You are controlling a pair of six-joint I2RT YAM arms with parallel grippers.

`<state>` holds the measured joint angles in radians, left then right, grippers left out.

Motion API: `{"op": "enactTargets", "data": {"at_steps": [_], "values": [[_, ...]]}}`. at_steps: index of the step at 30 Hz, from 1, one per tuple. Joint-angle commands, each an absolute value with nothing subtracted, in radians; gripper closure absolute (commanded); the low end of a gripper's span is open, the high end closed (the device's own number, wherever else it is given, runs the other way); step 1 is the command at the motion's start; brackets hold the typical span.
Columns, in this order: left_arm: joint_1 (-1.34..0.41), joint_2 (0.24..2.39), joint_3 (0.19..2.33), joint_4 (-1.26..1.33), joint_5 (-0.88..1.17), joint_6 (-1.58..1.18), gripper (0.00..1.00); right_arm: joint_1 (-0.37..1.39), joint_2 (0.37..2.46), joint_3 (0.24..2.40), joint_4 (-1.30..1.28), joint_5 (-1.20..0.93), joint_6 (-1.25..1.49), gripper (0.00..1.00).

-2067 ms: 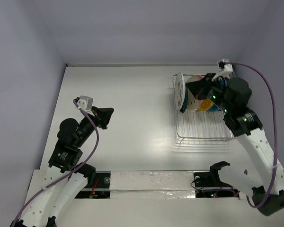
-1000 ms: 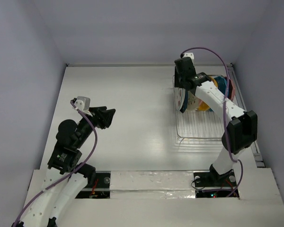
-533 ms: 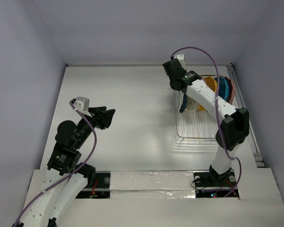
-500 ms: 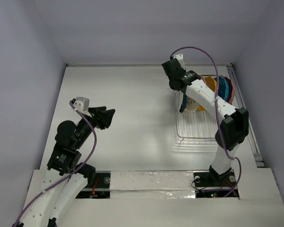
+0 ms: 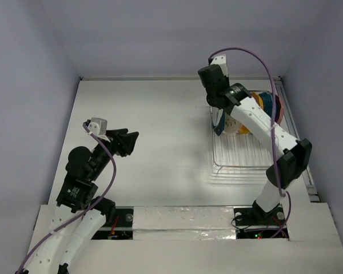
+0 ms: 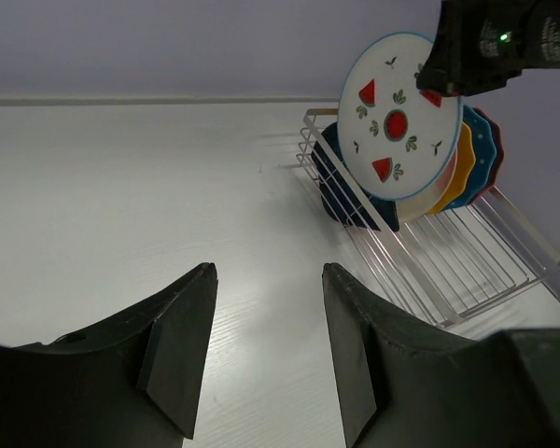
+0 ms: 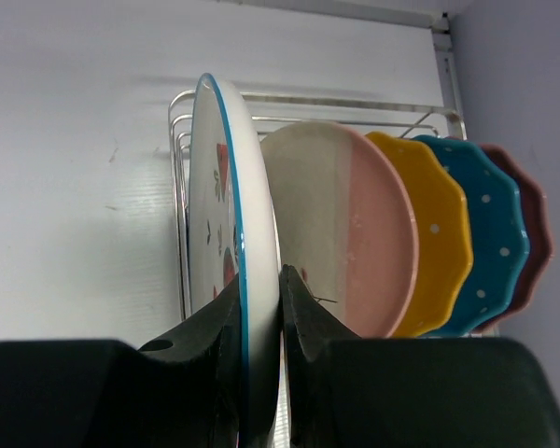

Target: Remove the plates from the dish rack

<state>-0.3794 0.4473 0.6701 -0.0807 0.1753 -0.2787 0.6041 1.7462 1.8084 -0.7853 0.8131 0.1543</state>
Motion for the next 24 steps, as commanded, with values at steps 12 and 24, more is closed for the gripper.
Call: {"op": "enactTargets", "data": {"at_steps": [12,24], "values": [[-0.367,0.44,0.712,-0.064,0.132,-0.285,0.54,0.663,1.443,1.778,-0.467,0.492,0.248,1.0],[-0.367,0.428,0.722,-0.087,0.052,-0.29,0.55,0.767,1.869,1.983,-0.097,0.083,0.596,1.0]]}}
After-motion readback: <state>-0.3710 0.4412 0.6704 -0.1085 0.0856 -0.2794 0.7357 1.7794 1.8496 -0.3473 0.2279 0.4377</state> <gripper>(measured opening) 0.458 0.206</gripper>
